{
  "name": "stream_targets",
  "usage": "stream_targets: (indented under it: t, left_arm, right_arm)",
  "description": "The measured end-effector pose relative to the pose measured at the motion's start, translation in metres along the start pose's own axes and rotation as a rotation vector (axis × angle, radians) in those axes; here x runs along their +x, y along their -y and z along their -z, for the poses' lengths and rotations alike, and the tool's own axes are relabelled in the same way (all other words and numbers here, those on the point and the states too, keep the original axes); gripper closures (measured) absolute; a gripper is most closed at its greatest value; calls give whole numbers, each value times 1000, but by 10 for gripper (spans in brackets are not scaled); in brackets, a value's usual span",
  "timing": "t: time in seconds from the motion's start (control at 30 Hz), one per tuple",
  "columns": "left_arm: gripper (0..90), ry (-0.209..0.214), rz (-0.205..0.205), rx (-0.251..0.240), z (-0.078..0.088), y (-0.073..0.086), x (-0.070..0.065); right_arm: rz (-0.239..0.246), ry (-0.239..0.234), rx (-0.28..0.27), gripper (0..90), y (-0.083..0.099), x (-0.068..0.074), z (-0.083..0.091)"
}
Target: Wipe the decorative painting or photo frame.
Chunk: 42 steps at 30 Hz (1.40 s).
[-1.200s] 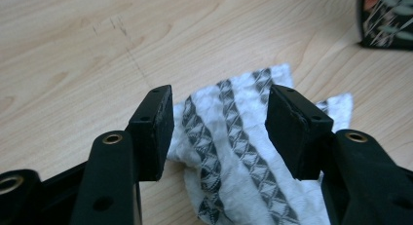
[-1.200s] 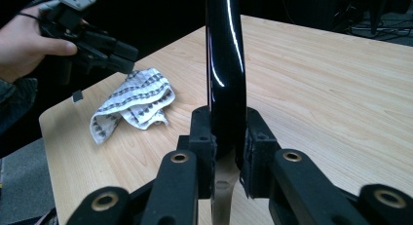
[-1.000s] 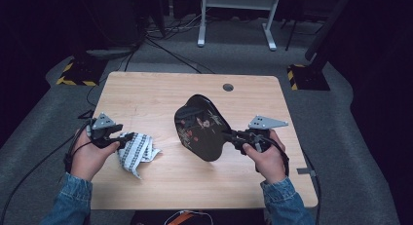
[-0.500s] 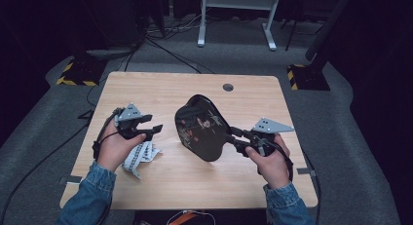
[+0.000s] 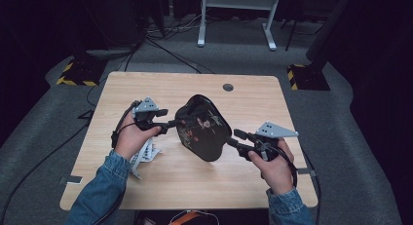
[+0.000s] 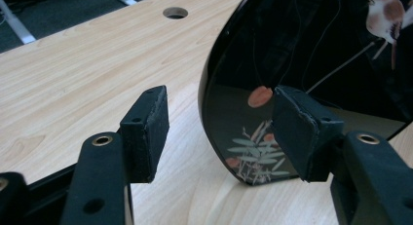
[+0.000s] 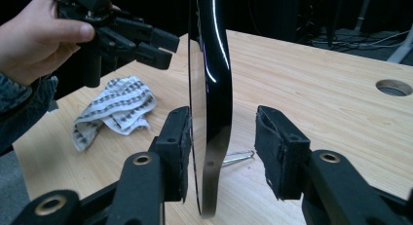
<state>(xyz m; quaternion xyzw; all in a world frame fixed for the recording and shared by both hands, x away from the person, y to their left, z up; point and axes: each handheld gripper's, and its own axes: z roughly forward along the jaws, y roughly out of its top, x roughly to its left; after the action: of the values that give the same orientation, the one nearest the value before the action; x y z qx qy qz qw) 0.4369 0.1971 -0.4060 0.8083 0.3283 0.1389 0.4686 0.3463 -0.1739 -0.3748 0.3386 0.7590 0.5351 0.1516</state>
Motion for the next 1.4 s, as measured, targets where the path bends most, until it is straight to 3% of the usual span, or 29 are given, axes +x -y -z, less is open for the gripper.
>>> stream_targets:
  t: [0.13, 0.17, 0.2, 0.43, 0.77, 1.2, 1.4]
  left_arm:
    - [384, 13, 1, 6, -6, -2, 4]
    - [382, 16, -17, 13, -10, -2, 6]
    - [380, 30, -2, 10, -12, -2, 6]
    - [362, 56, -19, 5, -16, -2, 9]
    - [348, 109, -10, 9, -26, 1, 13]
    - [327, 178, -47, 6, -37, 1, 8]
    - [326, 166, -70, 15, -37, 0, 6]
  right_arm:
    - [2, 21, 4, 592, 2, 2, 2]
    - [9, 32, 18, 612, 2, 2, 3]
    - [8, 35, 19, 618, 2, 3, 3]
    - [12, 42, 41, 662, 2, 6, -2]
    - [17, 36, 44, 684, 4, 9, -12]
    - [31, 44, 48, 763, 6, 11, -21]
    - [27, 40, 47, 769, 6, 10, -22]
